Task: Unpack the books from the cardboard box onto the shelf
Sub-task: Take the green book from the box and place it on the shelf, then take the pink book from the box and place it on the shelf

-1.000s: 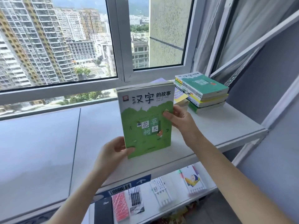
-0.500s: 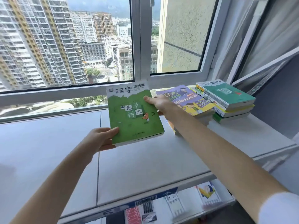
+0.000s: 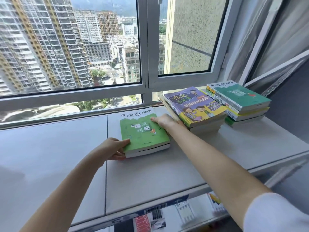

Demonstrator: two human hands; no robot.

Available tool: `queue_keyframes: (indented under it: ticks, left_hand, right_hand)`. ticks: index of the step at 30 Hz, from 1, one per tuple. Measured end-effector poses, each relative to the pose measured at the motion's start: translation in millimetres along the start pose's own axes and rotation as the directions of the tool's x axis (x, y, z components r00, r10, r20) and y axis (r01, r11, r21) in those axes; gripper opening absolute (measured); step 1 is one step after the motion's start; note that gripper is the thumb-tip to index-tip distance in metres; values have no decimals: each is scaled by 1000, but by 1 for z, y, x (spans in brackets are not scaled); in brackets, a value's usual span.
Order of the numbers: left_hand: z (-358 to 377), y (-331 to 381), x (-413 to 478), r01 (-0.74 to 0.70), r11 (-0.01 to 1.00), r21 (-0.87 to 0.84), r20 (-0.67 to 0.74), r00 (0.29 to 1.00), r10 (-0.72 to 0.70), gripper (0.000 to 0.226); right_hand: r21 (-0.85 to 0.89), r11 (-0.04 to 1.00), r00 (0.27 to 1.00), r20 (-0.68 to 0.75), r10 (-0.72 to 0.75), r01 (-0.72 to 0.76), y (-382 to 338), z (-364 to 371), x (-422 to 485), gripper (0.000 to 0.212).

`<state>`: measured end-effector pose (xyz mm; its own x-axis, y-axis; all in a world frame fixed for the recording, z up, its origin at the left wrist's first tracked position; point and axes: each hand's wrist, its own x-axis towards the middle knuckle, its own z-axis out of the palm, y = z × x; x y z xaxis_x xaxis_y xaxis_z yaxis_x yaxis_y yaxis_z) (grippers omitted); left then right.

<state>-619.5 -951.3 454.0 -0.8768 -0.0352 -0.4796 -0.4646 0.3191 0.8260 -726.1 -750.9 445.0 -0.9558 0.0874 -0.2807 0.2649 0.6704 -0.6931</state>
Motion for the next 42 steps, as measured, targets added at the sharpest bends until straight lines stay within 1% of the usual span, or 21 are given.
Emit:
queue_keyframes:
  ticks: [1,2,3,4,5,6,9,11,14,16,19,20,22,25,26,29,31,33,36,40,42]
  left_hand:
    - [1,1,-1,-18,996,91,-48,999,23,46]
    - [1,2,-2,-38,973,228,-106,992,63,48]
    - [-1,3,-5,-39,914,404,-168,979,117,53]
    - [-3,5,-8,-24,823,567,-217,960,177,58]
    - [-7,7,-14,-14,743,670,-245,940,238,61]
    - [-7,8,-21,-20,696,717,-259,920,294,63]
    - [1,4,-50,-110,634,766,-270,840,472,59]
    - [14,-3,-72,-159,595,788,-237,813,531,53]
    - [44,-18,-104,-208,603,770,-189,828,527,42]
    - [64,-29,-121,-269,604,750,-161,812,561,33]
    - [89,-48,-145,-351,629,694,-80,830,552,26]
    - [95,-55,-152,-374,637,674,-48,838,543,26]
    - [105,-75,-167,-415,613,672,40,847,530,33]
    - [122,-121,-183,-445,580,682,187,874,449,46]
    - [127,-141,-187,-453,542,707,233,874,427,49]
    - [141,-200,-194,-489,356,796,349,852,390,58]
    - [150,-234,-201,-499,298,814,394,851,347,62]
    - [161,-263,-213,-512,248,822,445,850,281,67]
    - [182,-292,-235,-548,185,816,513,834,205,70]
    - [222,-312,-269,-612,89,786,596,788,157,69]
    - [249,-315,-290,-643,46,764,631,760,154,66]
  right_hand:
    - [-73,997,999,-35,-19,16,1,-2,0,51]
    - [-135,990,997,-64,-46,37,1,-4,-1,49]
    - [-172,983,994,-80,-79,65,-1,-7,-4,50]
    - [-192,977,989,-90,-116,97,-4,-10,-8,54]
    - [-211,968,983,-95,-158,135,-8,-12,-13,59]
    - [-233,955,973,-92,-211,185,-11,-15,-19,63]
    - [-284,894,931,-14,-365,346,-15,-26,-46,73]
    - [-275,870,909,44,-415,410,-10,-35,-65,72]
    - [-285,854,901,125,-416,435,10,-38,-91,54]
    - [-301,842,894,168,-416,448,27,-36,-107,46]
    - [-239,850,880,214,-425,469,52,-28,-141,36]
    - [-239,846,875,215,-434,478,58,-26,-152,36]
    - [-244,844,876,209,-435,478,74,-21,-179,39]
    - [-230,864,892,189,-411,447,99,-11,-223,40]
    - [-230,873,901,169,-399,430,111,-6,-240,40]
    - [-236,907,937,112,-331,348,151,16,-287,39]
    - [-273,929,967,131,-220,248,182,34,-313,41]
    - [-360,925,982,177,-57,119,219,53,-337,50]
    - [-418,906,965,201,166,-69,273,69,-371,69]
    - [-409,879,935,140,326,-245,344,63,-427,75]
    - [-405,862,918,116,380,-306,380,49,-460,72]
